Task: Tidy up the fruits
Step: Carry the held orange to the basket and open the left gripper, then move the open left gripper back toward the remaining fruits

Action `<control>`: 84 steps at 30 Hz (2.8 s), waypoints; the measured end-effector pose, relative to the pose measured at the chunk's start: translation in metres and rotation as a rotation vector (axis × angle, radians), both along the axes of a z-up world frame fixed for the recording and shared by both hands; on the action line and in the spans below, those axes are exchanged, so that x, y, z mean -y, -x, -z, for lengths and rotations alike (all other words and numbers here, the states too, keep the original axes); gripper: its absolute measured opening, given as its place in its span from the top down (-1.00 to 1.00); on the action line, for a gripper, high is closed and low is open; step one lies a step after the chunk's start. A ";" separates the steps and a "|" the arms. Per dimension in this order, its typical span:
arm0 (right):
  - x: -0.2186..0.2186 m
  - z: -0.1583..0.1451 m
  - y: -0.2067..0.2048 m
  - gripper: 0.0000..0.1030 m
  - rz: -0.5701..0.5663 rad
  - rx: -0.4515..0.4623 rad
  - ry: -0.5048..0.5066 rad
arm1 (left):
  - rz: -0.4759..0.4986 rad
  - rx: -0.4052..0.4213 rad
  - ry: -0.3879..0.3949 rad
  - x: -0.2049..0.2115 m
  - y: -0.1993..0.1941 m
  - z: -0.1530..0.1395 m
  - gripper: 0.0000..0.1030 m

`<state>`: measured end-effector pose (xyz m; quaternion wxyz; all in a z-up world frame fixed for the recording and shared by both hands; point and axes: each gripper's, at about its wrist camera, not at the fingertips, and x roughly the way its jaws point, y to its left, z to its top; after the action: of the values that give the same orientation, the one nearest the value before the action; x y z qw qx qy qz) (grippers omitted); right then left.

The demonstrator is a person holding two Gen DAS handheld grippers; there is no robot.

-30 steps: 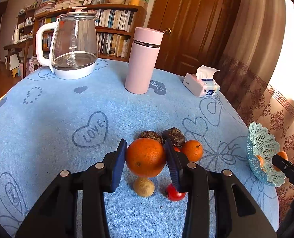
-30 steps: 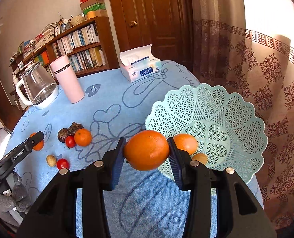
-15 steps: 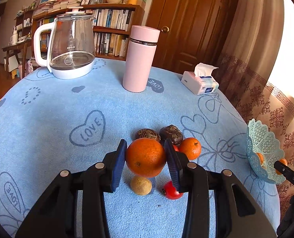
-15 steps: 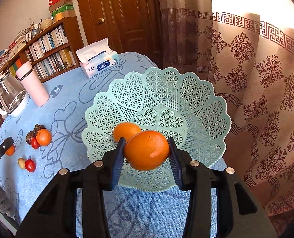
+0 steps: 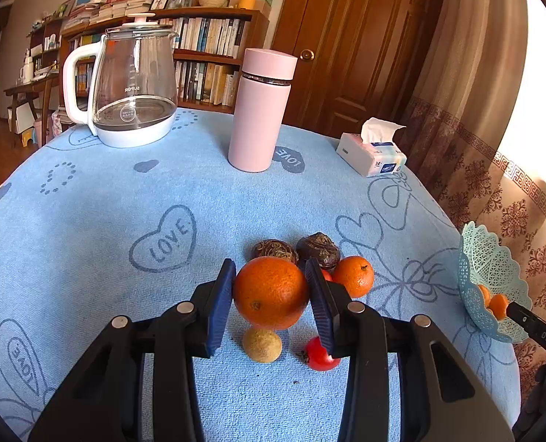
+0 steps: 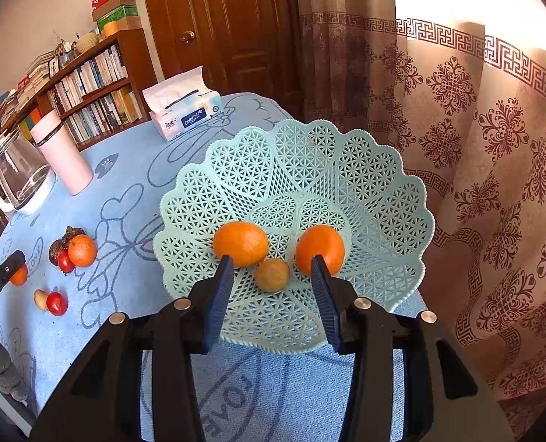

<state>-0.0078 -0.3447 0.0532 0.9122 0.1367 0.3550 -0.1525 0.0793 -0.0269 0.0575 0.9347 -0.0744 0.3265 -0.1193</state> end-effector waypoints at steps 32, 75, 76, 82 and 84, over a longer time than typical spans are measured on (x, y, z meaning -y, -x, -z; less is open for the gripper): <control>0.022 -0.012 0.035 -0.06 0.040 0.133 -0.007 | 0.151 0.016 -0.085 0.069 0.027 -0.011 0.23; 0.042 0.005 0.037 -0.17 0.063 0.217 -0.036 | 0.435 0.004 -0.122 0.237 -0.005 -0.010 -0.11; 0.042 0.005 0.037 -0.17 0.063 0.216 -0.036 | 0.430 0.003 -0.124 0.236 -0.005 -0.009 -0.18; 0.042 0.005 0.037 -0.17 0.066 0.217 -0.034 | 0.418 0.029 -0.146 0.234 -0.001 -0.009 -0.55; 0.042 0.005 0.037 -0.17 0.067 0.217 -0.033 | 0.412 0.041 -0.149 0.232 0.001 -0.010 -0.61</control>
<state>-0.0452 -0.3865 0.0484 0.9373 0.1793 0.2518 -0.1612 0.0786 -0.2590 0.0675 0.8999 0.0658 0.3236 -0.2849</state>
